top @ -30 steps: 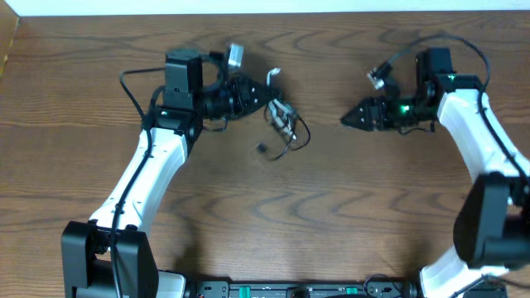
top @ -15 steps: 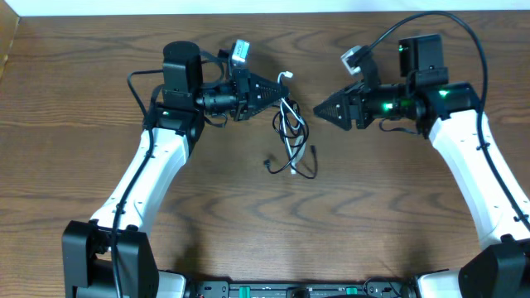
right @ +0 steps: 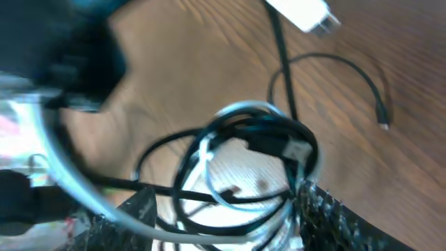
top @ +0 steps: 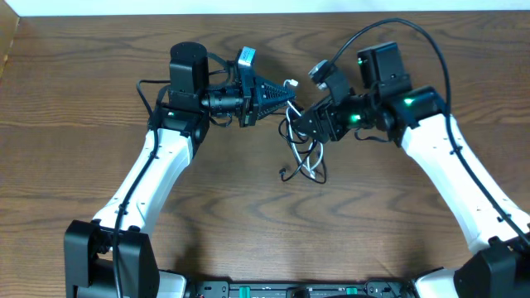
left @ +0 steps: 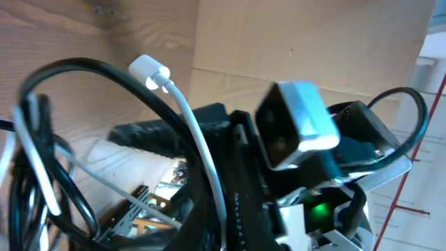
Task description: Untangle cables
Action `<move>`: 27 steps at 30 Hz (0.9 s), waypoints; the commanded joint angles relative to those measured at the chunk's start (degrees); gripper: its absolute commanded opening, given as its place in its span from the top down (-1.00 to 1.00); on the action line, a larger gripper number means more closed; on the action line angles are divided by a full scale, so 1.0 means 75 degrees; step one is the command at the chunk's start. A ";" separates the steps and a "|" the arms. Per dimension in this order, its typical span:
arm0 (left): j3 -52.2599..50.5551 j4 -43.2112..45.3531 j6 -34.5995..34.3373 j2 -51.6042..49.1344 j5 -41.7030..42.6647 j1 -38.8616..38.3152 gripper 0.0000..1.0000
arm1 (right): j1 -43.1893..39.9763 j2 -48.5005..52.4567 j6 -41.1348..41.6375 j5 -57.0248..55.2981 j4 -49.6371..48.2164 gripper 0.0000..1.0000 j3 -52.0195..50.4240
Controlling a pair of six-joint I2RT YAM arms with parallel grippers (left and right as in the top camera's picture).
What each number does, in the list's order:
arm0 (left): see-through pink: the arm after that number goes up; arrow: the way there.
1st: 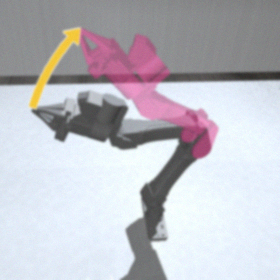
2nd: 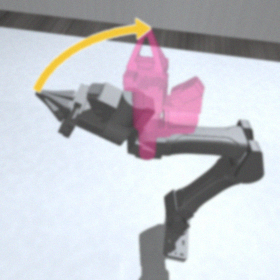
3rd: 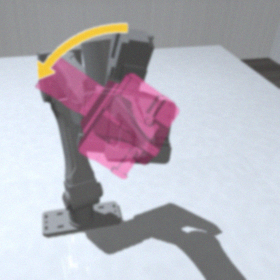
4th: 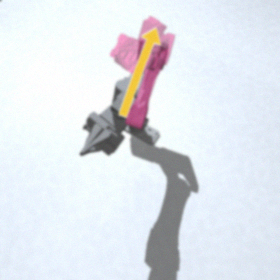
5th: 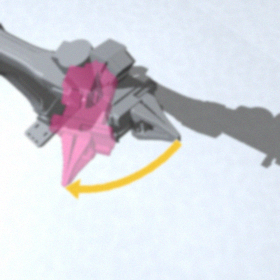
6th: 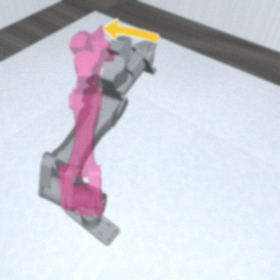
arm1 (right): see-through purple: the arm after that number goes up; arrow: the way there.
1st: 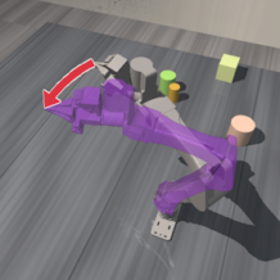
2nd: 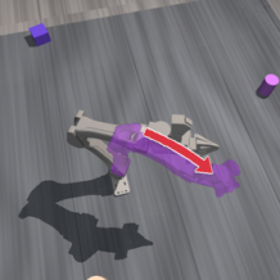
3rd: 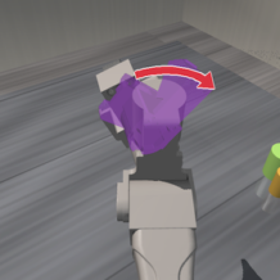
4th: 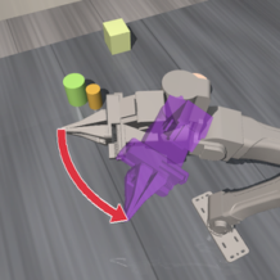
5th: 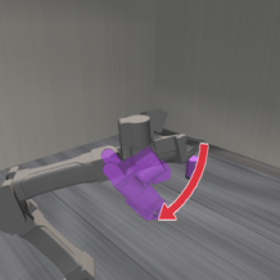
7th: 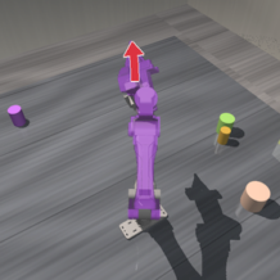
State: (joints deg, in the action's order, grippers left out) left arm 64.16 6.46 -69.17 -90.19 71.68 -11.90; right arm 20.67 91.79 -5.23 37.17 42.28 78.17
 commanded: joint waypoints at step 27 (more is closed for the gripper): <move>0.0090 0.0044 -0.0128 0.0125 -0.0323 -0.0061 0.85 | 0.0105 0.0895 0.3850 -0.2736 -0.0198 0.50 0.0096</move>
State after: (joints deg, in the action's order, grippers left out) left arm 64.16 6.44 -70.70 -90.19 70.48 -12.23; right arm 21.69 98.02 18.57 19.46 39.53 78.17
